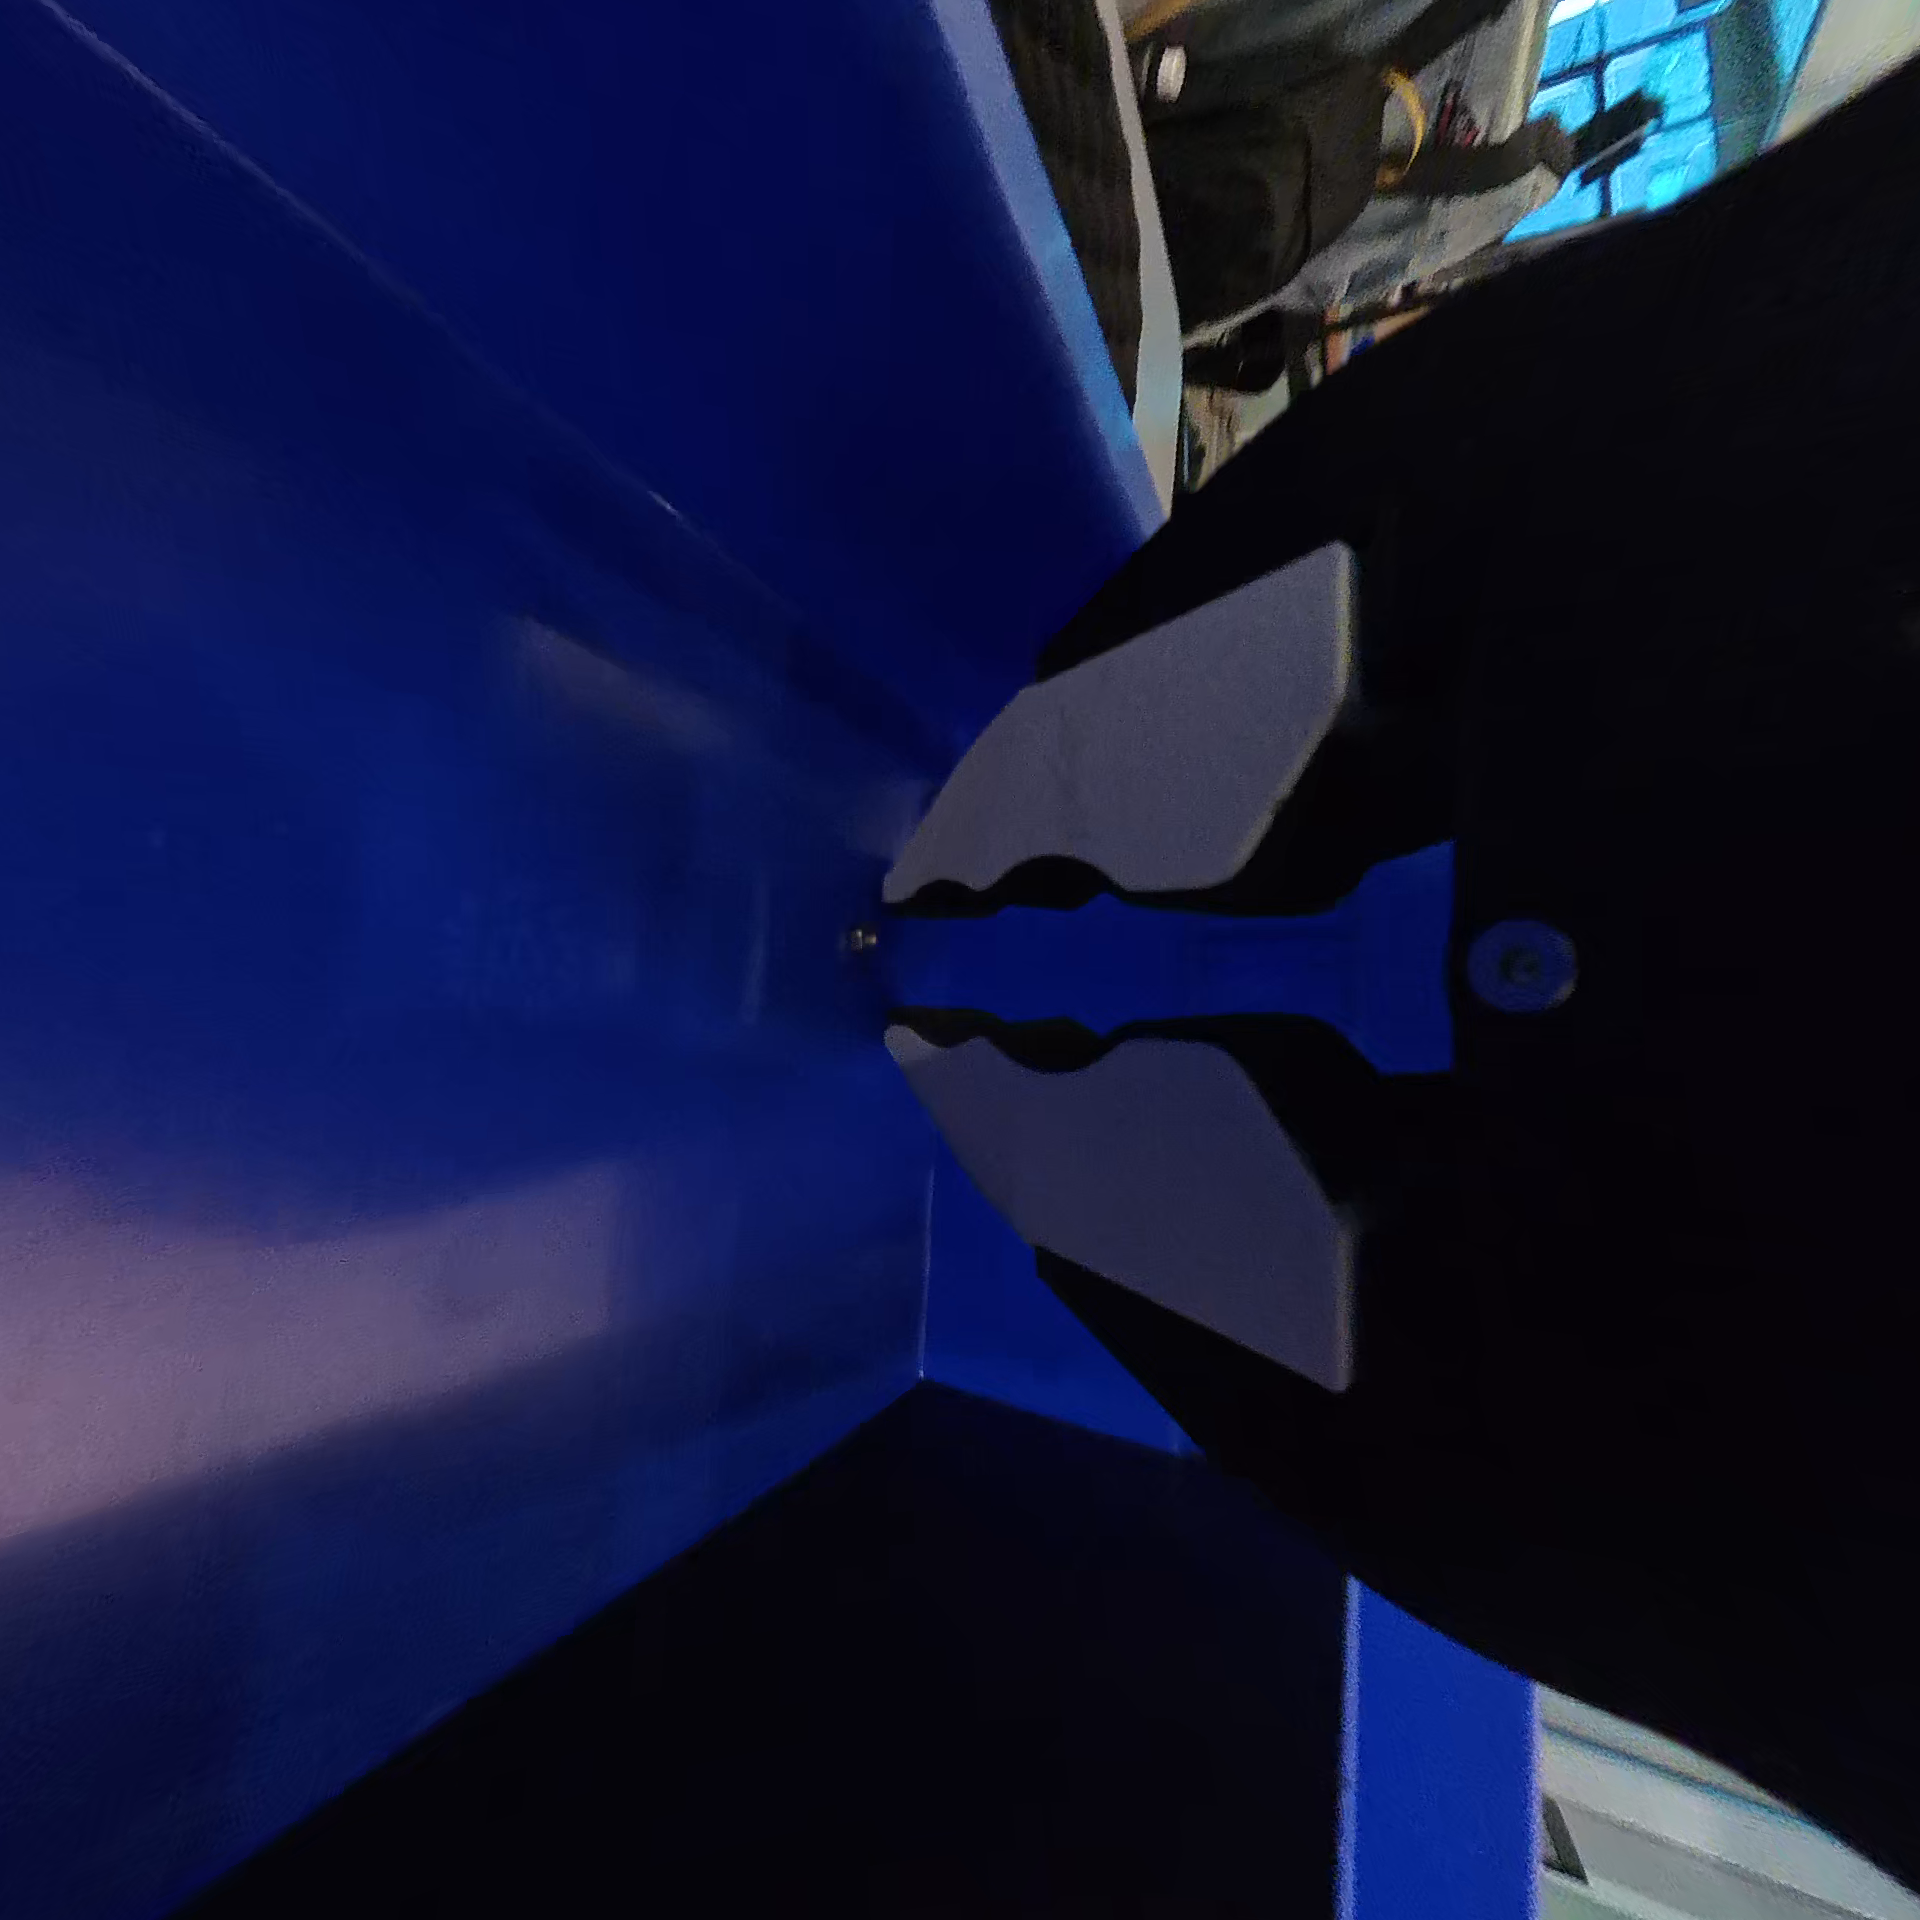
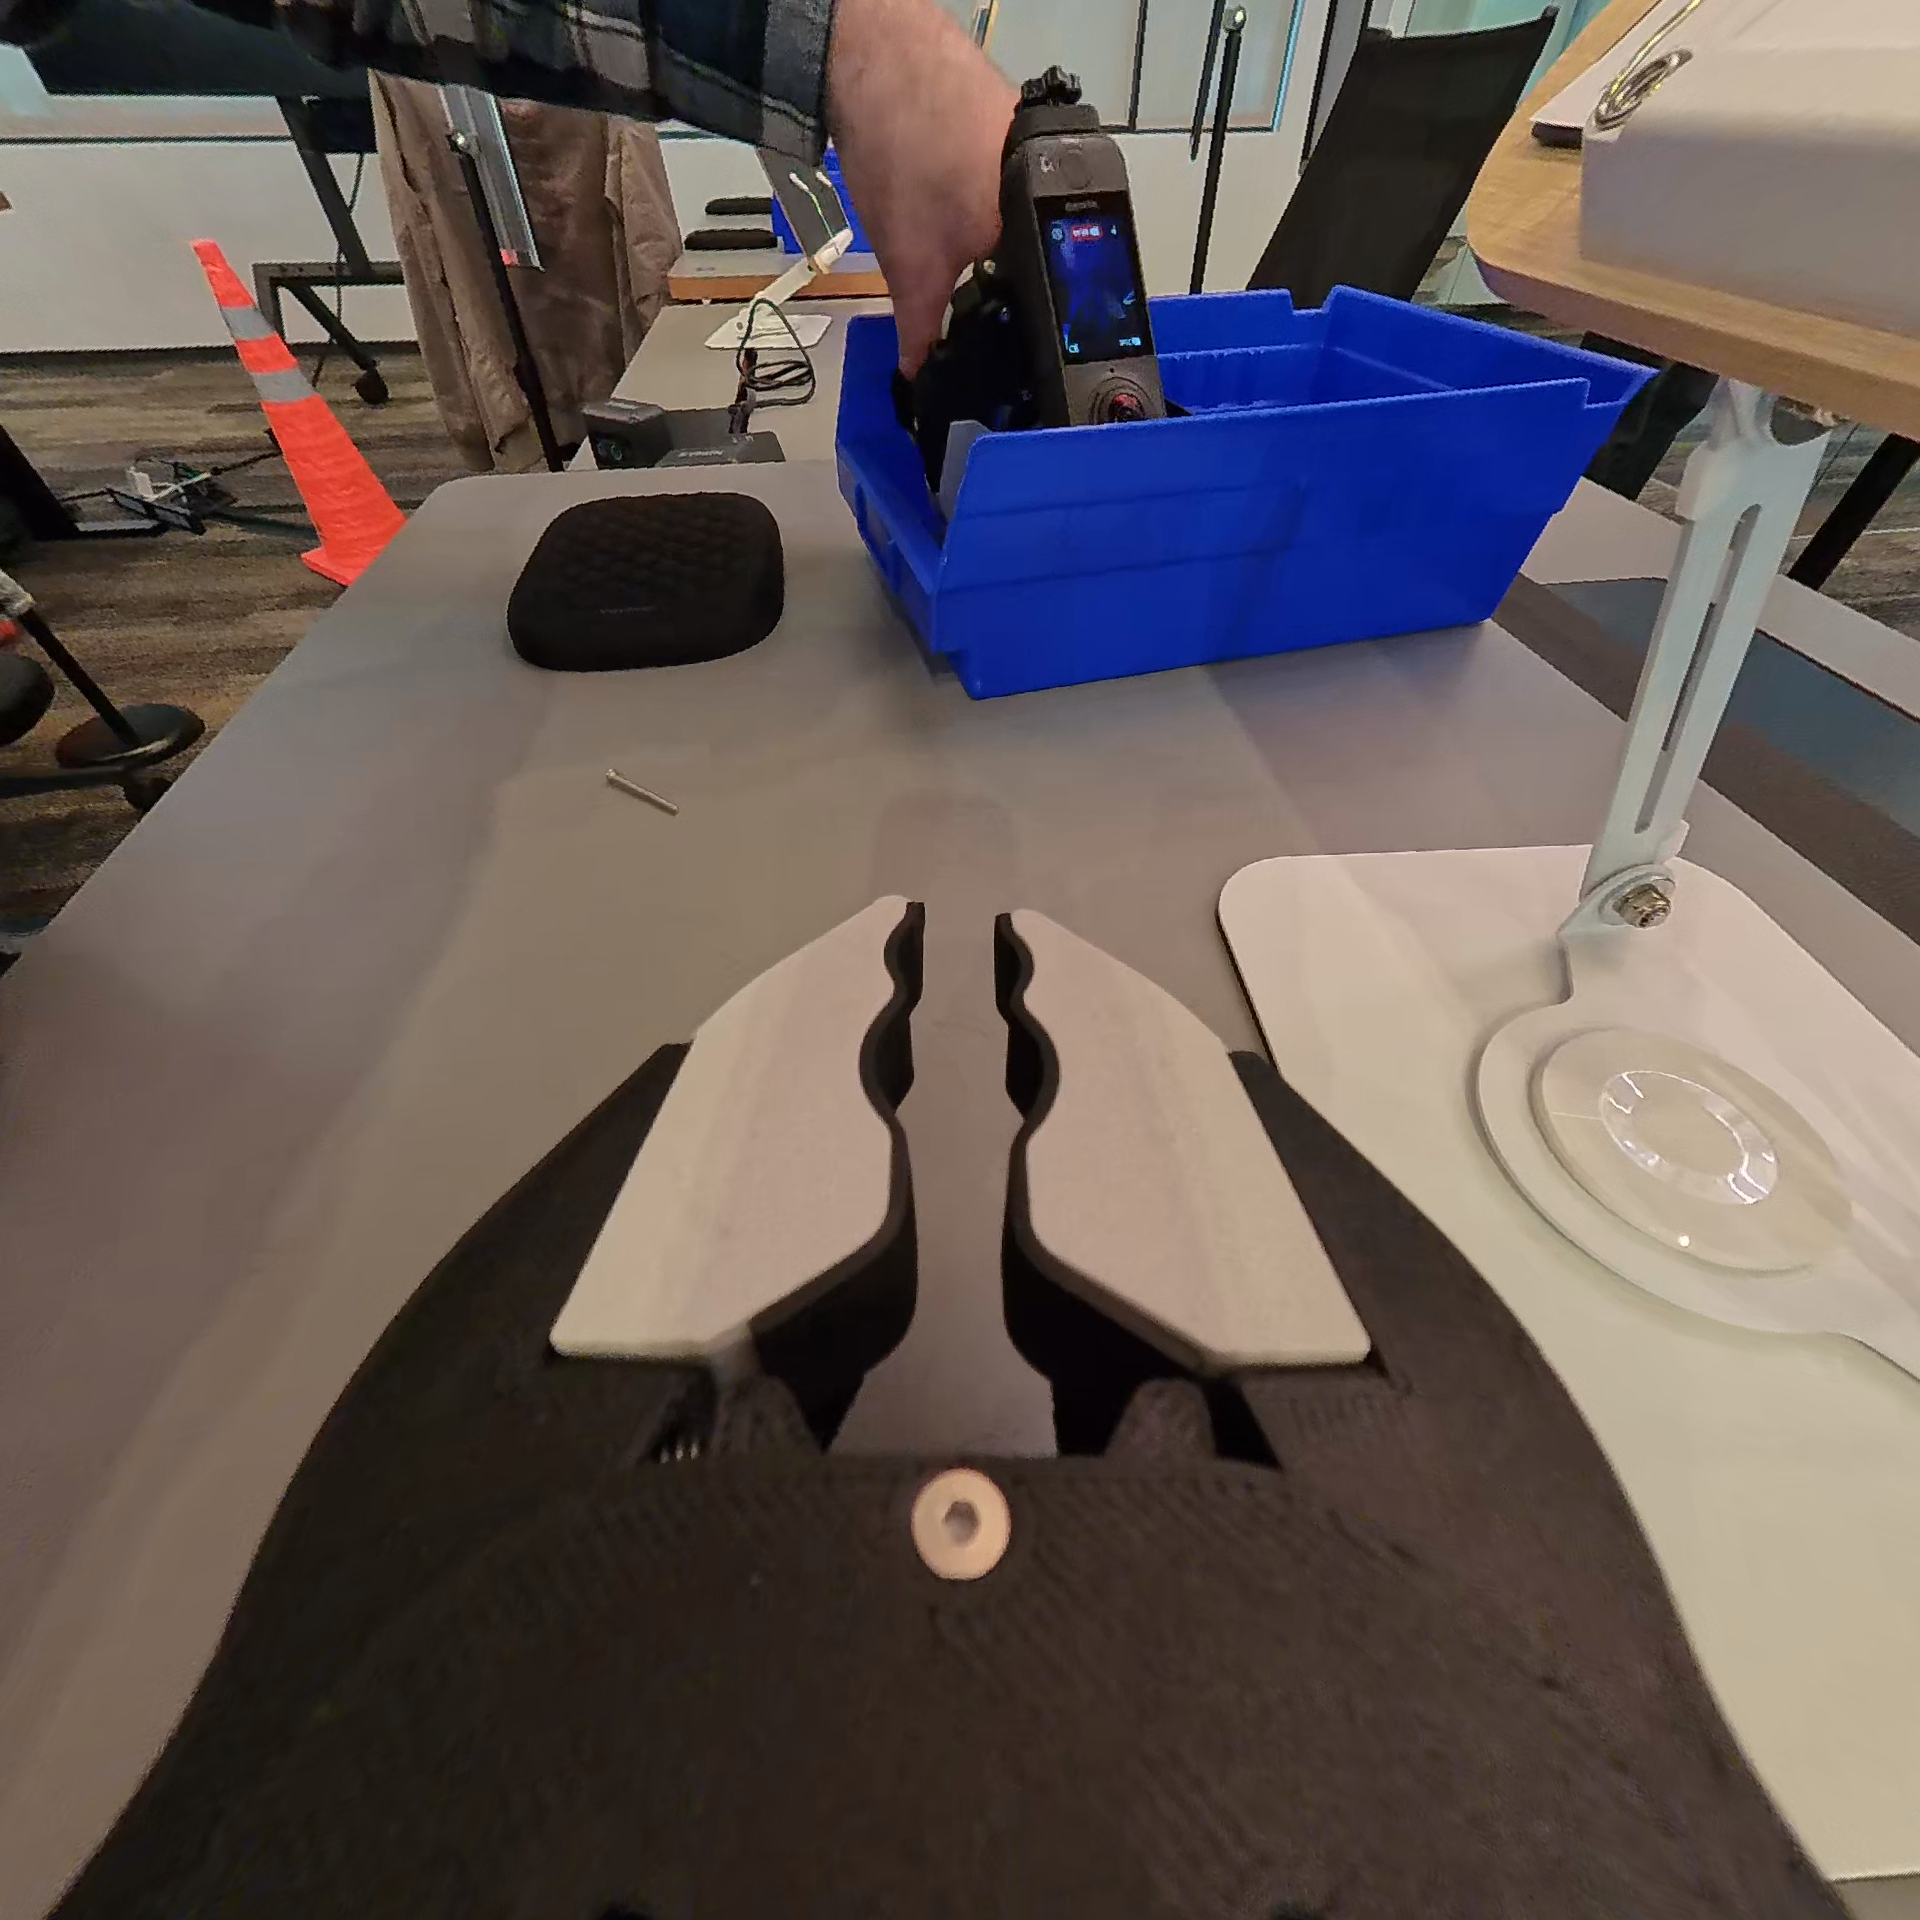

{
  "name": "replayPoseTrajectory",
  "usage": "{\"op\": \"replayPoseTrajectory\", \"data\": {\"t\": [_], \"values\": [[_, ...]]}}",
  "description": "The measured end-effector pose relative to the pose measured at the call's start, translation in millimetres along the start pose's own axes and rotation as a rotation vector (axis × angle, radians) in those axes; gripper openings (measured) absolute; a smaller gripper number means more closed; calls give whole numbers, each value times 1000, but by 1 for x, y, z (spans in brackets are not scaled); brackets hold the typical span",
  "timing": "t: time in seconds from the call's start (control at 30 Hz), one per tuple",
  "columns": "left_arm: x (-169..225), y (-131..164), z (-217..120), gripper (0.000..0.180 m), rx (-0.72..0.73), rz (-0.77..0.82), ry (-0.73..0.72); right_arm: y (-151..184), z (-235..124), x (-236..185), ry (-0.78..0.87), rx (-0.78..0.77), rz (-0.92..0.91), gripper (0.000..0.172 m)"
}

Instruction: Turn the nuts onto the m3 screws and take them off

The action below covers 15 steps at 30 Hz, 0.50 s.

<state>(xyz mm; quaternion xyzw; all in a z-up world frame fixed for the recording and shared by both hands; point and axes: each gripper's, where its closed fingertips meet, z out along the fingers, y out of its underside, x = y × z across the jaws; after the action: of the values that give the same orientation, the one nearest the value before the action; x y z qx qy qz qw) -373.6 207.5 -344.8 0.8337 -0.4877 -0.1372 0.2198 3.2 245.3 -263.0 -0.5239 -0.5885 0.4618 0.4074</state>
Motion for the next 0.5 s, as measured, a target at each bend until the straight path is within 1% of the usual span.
{"op": "replayPoseTrajectory", "data": {"t": [0.03, 0.17, 0.37, 0.5], "values": [[2, 0, 0, 12, -2, -8, 30, 0, 0, 0, 0, 0, 1, 13], [3, 0, 0, 12, 3, -15, 62, 0, 0, 0, -1, 2, 2, 13], [7, 0, 0, 21, 0, 11, 46, 0, -1, 0, -2, 2, 2, 13], [8, -1, -1, 18, 22, 1, 32, 0, -1, 0, -2, 2, 3, 13]]}}
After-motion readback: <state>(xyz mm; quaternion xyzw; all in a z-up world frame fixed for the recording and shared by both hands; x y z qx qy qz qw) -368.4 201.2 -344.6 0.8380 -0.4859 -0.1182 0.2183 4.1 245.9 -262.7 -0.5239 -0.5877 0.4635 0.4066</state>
